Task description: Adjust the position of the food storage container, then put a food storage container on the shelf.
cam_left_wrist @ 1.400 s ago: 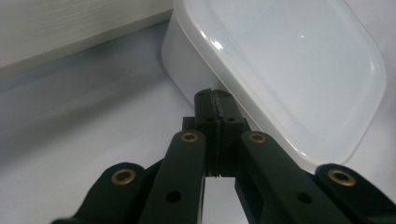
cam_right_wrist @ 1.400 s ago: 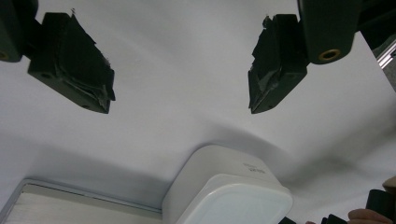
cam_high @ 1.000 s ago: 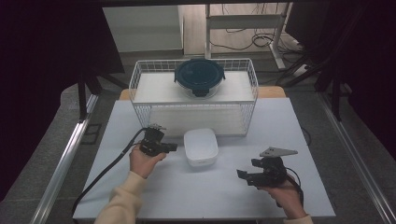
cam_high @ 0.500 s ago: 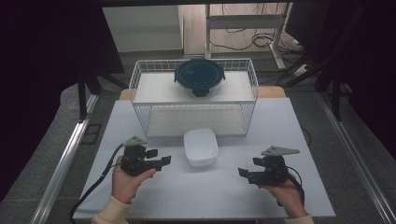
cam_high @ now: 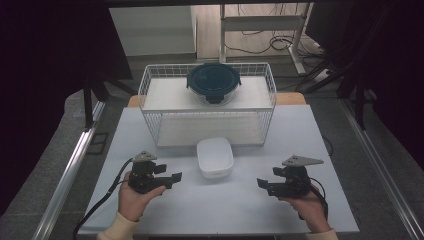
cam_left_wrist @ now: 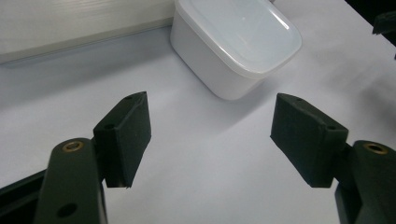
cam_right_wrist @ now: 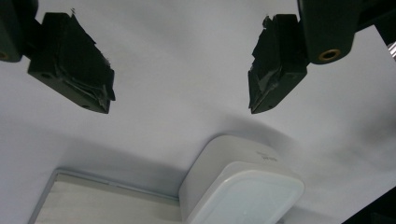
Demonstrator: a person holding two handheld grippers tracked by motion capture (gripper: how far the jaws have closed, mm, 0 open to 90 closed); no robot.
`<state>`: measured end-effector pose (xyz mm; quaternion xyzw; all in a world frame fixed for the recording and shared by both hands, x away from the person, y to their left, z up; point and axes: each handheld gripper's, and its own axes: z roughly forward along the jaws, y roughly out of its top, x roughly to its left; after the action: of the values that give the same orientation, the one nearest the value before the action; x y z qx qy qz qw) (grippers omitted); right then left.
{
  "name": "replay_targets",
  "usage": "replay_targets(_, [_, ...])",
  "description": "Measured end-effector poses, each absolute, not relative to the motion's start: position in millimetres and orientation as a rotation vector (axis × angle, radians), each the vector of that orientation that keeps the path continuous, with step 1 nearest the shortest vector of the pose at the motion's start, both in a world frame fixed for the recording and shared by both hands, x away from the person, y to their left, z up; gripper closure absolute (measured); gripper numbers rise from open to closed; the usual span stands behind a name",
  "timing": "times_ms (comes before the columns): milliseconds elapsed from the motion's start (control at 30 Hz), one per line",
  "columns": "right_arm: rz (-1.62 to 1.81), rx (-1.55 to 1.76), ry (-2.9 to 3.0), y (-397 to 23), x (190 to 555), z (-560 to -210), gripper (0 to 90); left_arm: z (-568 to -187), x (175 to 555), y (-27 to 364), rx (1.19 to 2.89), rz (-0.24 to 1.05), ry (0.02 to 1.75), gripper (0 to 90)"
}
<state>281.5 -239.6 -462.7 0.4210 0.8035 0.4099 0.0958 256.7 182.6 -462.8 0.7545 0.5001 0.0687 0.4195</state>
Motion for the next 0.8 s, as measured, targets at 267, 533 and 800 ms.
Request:
replay_targets(267, [1.245, 1.229, 2.355, -241, 282, -453, 22.3, -465, 255, 178, 1.890, 0.157, 1.269, 27.2])
replay_targets(533, [1.297, 1.246, 2.327, -237, 291, -453, 21.4, -466, 256, 178, 1.879, 0.171, 1.266, 27.7])
replay_targets(800, [1.315, 1.258, 2.346, -229, 300, -454, 24.7, -462, 261, 180, 1.826, 0.150, 1.285, 29.5])
